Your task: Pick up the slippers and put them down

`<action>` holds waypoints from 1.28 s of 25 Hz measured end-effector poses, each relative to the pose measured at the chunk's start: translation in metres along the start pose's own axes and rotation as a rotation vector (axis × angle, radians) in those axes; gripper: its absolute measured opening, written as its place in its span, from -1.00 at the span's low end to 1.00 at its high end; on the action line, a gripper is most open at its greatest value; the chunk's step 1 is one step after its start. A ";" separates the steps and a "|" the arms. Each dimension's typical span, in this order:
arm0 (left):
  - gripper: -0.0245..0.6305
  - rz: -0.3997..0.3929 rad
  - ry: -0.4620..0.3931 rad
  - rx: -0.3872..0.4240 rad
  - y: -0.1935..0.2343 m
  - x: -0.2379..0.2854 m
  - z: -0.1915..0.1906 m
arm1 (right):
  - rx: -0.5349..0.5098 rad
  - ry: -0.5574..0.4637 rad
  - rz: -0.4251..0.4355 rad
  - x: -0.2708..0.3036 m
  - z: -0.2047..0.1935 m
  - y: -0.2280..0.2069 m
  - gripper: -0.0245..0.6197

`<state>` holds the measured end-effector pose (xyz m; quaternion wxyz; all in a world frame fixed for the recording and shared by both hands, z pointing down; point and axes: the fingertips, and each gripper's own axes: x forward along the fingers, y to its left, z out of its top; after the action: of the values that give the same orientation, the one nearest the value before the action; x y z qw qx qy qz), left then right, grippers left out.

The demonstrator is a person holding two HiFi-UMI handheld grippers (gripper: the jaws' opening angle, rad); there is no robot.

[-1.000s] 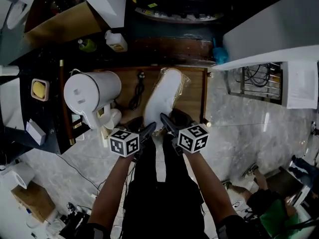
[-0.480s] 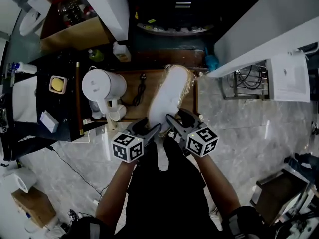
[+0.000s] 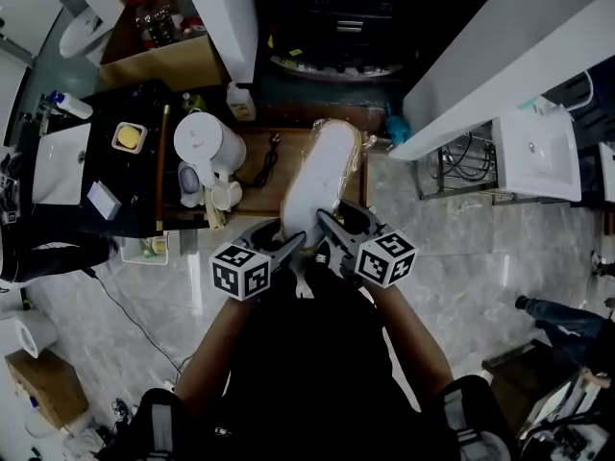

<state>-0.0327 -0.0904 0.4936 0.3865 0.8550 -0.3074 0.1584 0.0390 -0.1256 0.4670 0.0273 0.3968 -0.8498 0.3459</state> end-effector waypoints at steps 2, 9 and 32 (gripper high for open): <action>-0.12 -0.001 -0.013 0.006 -0.008 -0.004 0.002 | -0.018 -0.009 0.003 -0.006 0.005 0.006 -0.30; -0.12 -0.003 -0.035 0.031 -0.023 -0.012 0.006 | -0.046 -0.035 0.013 -0.021 0.012 0.017 -0.30; -0.15 0.010 -0.044 0.012 -0.020 -0.002 0.019 | -0.056 -0.026 0.034 -0.014 0.026 0.007 -0.31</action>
<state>-0.0207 -0.0933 0.4684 0.3737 0.8591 -0.3189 0.1434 0.0495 -0.1294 0.4385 0.0214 0.3857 -0.8661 0.3174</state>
